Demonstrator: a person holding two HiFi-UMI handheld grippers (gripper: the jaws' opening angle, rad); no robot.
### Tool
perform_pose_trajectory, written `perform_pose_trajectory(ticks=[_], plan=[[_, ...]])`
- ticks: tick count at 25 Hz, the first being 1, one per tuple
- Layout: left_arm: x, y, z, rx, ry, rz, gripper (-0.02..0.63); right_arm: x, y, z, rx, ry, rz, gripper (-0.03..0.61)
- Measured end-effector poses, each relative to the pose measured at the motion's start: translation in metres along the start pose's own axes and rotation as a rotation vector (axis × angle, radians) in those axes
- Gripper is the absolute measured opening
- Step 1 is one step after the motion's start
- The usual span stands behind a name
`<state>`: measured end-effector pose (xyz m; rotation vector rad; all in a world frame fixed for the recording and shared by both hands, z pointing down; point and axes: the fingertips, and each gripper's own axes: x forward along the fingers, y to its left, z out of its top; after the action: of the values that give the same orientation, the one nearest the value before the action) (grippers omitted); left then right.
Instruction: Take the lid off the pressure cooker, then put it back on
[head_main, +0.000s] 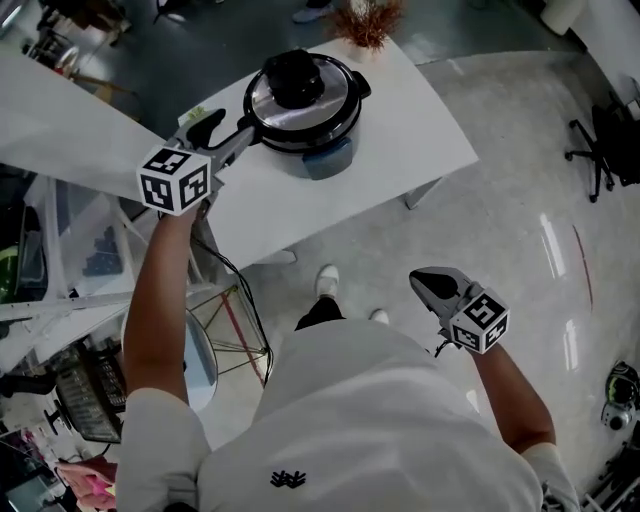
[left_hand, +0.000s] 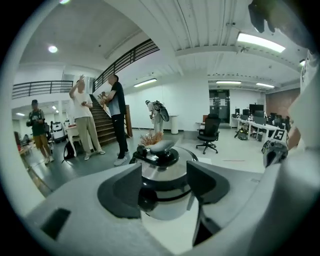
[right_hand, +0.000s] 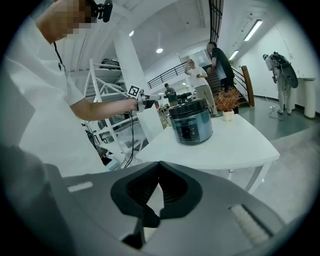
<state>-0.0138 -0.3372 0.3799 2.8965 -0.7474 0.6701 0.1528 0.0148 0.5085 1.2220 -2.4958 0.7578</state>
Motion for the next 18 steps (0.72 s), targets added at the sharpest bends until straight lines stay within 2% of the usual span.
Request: perform_pose_trajectory(ticks=[3,8,15,18], plan=[[-0.023,-0.028,-0.022,-0.077,0.009,0.007,0.269,-0.007,0.007,-0.005,-0.027,0.011,0.045,0.014],[-0.054,-0.078,-0.055,-0.142,0.015,0.044,0.232,-0.02,0.018,-0.02,-0.062,0.036,0.113,0.014],[-0.081,-0.162,-0.098,-0.21,0.023,0.062,0.183,-0.034,0.033,-0.037,-0.085,0.046,0.173,0.014],[-0.087,-0.2,-0.109,-0.226,0.016,0.057,0.137,-0.037,0.04,-0.041,-0.09,0.037,0.188,0.014]])
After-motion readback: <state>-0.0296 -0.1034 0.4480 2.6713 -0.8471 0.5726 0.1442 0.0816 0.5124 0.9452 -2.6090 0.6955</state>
